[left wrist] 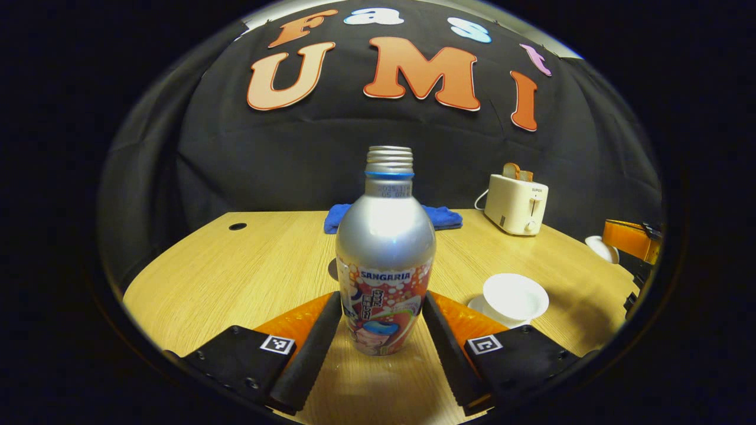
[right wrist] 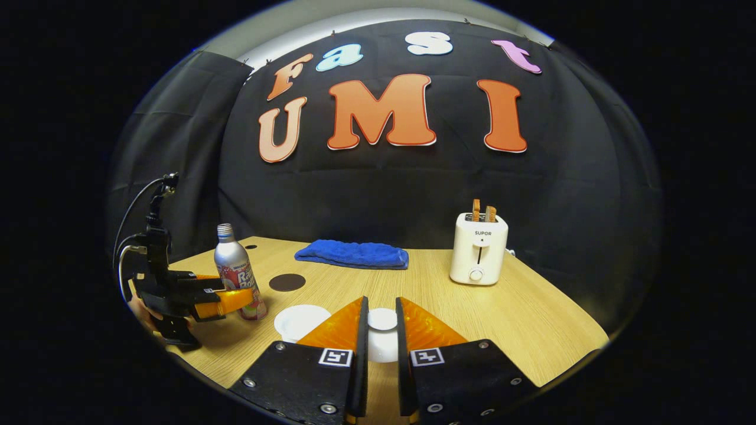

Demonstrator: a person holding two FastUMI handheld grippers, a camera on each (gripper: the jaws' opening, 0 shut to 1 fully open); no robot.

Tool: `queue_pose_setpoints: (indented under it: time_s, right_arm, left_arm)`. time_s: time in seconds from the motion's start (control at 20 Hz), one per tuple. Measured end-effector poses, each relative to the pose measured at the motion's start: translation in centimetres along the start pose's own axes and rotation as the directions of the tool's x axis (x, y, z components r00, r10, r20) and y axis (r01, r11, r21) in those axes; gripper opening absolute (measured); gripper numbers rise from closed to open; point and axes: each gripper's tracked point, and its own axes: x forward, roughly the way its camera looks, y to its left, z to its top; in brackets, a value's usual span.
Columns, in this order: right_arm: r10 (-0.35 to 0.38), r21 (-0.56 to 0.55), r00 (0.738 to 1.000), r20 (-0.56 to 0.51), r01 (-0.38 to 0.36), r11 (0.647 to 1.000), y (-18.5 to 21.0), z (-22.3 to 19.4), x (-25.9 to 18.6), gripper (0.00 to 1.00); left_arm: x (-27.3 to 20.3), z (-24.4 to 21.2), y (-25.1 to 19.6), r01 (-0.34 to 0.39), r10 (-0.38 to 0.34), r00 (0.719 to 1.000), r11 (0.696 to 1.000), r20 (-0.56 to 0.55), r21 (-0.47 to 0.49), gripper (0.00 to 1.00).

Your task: Open the teacup lid with one hand, grasp the water bottle and pour water into the teacup with the other hand; after pouring, place the water bottle on the coaster and then close the teacup lid.

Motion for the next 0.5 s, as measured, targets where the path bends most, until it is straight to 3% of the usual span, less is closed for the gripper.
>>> queue_pose_setpoints:
  time_s: [0.15, 0.3, 0.4, 0.45, 0.5]
  right_arm:
    - [0.001, 0.004, 1.0, 0.005, -0.001, 1.0, -0.1, 0.2, -0.4, 0.22]
    - [-0.003, 0.01, 1.0, 0.007, 0.003, 1.0, -0.2, 0.1, -0.6, 0.22]
    - [-0.006, 0.009, 1.0, 0.005, 0.006, 1.0, -0.3, -0.1, -0.8, 0.22]
    - [-0.008, 0.006, 1.0, 0.004, 0.008, 1.0, -0.5, -0.2, -0.9, 0.22]
    - [-0.012, 0.004, 1.0, 0.006, 0.012, 1.0, -0.5, -0.2, -1.1, 0.22]
  left_arm:
    - [1.0, 0.4, 0.6, -0.028, 0.028, 1.0, 1.0, 0.002, -0.004, 0.98]
    - [2.3, 0.3, 0.6, -0.034, 0.034, 0.999, 0.999, -0.014, -0.017, 0.94]
    - [2.7, -0.4, 1.0, -0.054, 0.053, 0.997, 0.998, -0.05, -0.016, 0.99]
    - [2.8, 0.0, 1.0, -0.06, 0.059, 0.998, 0.998, -0.032, -0.022, 0.95]
    - [2.7, 0.2, 1.0, -0.057, 0.056, 0.998, 0.998, -0.029, -0.028, 0.83]
